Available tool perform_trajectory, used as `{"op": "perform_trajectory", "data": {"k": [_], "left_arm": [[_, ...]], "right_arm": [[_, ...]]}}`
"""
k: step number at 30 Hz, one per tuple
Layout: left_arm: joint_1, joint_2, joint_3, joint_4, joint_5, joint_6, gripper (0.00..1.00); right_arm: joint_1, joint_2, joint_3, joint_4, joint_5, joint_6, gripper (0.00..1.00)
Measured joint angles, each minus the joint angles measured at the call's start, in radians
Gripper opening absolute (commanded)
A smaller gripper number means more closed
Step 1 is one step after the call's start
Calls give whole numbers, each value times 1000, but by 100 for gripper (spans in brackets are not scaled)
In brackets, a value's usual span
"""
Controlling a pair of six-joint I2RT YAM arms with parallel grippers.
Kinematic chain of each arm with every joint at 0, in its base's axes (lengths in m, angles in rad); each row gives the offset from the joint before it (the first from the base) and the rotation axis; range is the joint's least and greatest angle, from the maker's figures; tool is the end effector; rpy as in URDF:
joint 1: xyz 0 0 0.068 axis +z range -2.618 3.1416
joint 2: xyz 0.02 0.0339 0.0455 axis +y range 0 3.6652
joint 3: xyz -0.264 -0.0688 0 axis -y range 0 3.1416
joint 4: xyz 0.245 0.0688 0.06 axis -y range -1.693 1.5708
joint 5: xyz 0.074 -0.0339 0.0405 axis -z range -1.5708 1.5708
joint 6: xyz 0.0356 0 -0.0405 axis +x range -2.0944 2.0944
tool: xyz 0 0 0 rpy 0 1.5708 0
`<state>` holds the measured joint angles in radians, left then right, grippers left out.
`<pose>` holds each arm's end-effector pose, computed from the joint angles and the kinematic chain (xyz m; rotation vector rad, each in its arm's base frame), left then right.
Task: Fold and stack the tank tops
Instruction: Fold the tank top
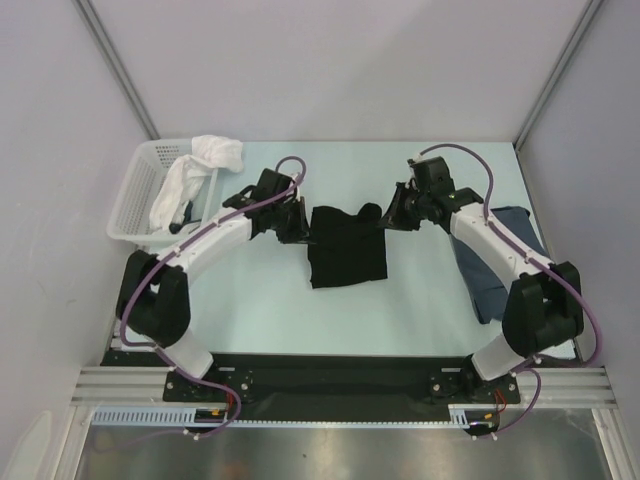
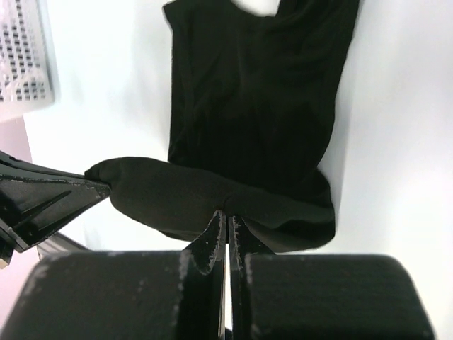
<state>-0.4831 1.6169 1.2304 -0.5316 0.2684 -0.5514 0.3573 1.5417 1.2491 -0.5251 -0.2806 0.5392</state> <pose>0.3033 -0.1698 0.2544 0.0300 2.6077 -0.7417 0.3134 0.1275 0.2852 0.0873 2.4816 0.7404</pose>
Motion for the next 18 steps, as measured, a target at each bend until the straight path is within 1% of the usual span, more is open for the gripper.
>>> {"op": "perform_trajectory", "data": {"k": [5,10,18], "left_arm": [[33,79,63,2,18,12,0],[57,113,121,-4,29,13,0],[92,199,266,-10,33,13,0]], "right_arm": [[-35,85,63,8,-26,-3,0],[-55,157,126,23,-48,-9,0],[-76,263,248,29,-71,-13,0]]}}
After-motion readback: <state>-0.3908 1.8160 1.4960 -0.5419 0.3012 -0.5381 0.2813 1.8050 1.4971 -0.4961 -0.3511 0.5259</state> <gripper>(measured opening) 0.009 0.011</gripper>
